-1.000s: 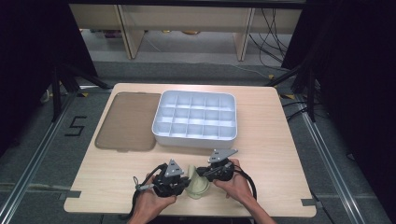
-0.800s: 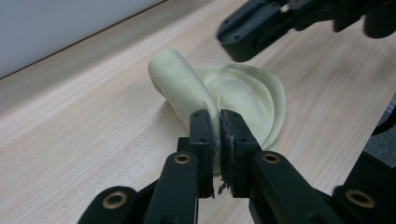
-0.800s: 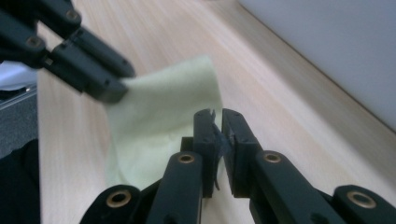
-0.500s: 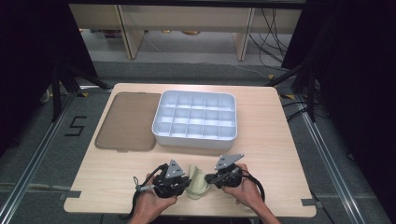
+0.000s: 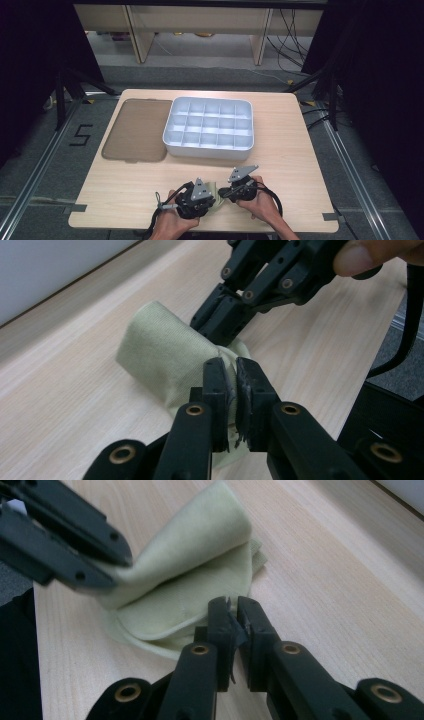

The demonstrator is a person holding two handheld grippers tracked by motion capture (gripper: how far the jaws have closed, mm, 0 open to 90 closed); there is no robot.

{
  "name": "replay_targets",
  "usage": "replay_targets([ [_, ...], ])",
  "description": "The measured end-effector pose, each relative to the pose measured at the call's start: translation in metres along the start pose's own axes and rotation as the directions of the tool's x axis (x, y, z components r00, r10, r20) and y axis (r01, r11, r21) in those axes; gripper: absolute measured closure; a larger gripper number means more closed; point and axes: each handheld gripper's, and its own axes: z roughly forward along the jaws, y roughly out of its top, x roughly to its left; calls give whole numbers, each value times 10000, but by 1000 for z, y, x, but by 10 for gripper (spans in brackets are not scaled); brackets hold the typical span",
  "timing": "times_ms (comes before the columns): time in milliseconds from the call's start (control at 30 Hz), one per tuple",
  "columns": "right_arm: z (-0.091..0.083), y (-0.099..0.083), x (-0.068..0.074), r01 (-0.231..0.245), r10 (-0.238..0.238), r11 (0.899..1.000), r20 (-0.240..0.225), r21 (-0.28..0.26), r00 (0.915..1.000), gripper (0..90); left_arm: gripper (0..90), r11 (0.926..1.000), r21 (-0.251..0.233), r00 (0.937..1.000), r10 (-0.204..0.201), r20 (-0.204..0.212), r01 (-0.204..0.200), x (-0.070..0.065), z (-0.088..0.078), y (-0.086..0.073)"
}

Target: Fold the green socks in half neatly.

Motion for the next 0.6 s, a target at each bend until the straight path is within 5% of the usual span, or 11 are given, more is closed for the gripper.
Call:
replay_targets([
  [167,-2,0,-2,-113,113,9999,25,-53,9999,845,833,9997,259,10000,-27,-32,27,-4,9,-1],
  [467,-29,8,-9,-356,379,9853,103,-1671,9992,851,831,9992,365,9999,149,58,-151,-6,17,-4],
  [600,-30,11,-4,-500,485,9808,-127,-1885,9987,851,830,9995,301,9999,97,47,-99,-6,18,-5],
])
